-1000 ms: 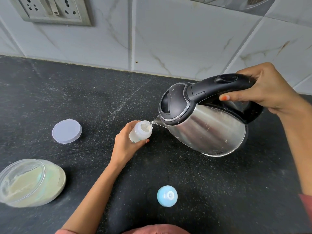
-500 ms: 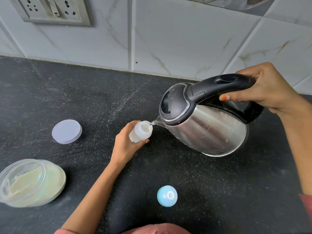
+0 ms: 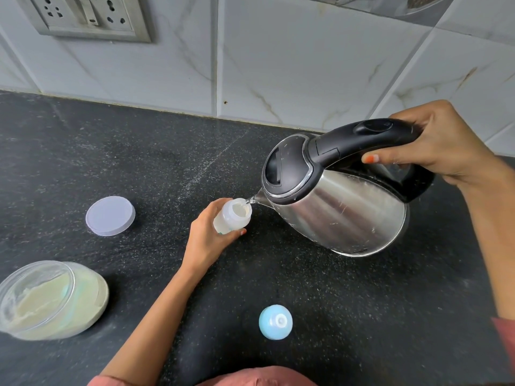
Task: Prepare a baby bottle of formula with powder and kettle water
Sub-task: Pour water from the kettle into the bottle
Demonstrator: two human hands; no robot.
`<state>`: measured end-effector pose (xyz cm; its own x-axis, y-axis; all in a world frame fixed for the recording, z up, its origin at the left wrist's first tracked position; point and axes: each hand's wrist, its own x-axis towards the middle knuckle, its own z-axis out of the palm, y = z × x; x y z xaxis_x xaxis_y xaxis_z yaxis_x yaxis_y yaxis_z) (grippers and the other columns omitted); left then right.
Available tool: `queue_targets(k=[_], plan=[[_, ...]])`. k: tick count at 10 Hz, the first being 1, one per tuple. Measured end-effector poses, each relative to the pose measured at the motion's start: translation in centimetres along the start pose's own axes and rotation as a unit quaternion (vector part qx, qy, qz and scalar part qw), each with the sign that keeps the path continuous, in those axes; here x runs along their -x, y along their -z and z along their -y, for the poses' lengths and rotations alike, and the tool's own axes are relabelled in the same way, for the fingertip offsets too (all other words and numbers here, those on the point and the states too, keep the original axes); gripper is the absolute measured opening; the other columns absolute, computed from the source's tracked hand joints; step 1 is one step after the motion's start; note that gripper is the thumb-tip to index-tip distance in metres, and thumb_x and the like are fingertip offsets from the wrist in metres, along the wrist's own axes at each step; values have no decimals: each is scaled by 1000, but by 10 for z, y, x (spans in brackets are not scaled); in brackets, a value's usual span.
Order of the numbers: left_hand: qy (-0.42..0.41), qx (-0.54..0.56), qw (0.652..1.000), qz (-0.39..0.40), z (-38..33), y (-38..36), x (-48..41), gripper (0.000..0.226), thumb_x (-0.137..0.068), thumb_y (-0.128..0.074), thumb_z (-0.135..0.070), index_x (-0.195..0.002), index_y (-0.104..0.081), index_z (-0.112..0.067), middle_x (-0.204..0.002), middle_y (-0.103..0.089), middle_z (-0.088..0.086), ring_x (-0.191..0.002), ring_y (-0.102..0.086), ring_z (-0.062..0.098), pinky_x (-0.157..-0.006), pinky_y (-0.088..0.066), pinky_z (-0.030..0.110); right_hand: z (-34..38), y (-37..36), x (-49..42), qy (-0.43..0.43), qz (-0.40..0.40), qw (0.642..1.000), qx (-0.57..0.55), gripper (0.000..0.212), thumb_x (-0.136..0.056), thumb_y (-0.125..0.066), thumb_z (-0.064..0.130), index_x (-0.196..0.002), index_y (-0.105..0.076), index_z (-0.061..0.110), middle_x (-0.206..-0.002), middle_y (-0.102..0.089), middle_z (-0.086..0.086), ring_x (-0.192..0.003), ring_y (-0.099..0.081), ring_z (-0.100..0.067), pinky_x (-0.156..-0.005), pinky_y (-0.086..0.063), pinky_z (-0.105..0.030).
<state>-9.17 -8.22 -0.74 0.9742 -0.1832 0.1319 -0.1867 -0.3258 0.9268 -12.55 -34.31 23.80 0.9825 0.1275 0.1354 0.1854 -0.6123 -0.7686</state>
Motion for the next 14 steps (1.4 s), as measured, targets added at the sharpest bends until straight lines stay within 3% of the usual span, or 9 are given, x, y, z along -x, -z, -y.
queue_targets(k=[4,11,12,14], plan=[[6,1,1000,1,-3,1,1,62,-62,-85,-12,-114,-55,-26,-111,-57,-21,-108,-54,8,-92,-38,21,1,0,0,2,6,1000,4,24,-42,-74,41,-65,-71,43,-54,-66,20,-45,-55,3,-43,-41,-7],[12,5,1000,-1,-7,1,2,63,-62,-85,-11,-117,-55,-21,-115,-58,-13,-112,-54,13,-97,-41,28,-5,-2,0,-2,4,1000,-10,24,-42,-75,39,-65,-72,40,-53,-66,17,-44,-53,0,-43,-41,-8],[15,5,1000,-2,-8,1,2,63,-62,-85,-13,-117,-56,-21,-115,-58,-13,-112,-54,13,-99,-42,32,-8,-3,1,0,7,1000,-14,24,-41,-82,41,-63,-71,40,-52,-65,16,-45,-52,0,-44,-40,-8],[19,25,999,-13,-12,-1,4,61,-62,-85,-16,-106,-52,-42,-106,-58,-24,-109,-56,13,-97,-45,36,-16,-5,3,-4,-5,1000,-22,25,-41,-81,32,-63,-72,37,-48,-62,12,-44,-49,-5,-44,-39,-11]])
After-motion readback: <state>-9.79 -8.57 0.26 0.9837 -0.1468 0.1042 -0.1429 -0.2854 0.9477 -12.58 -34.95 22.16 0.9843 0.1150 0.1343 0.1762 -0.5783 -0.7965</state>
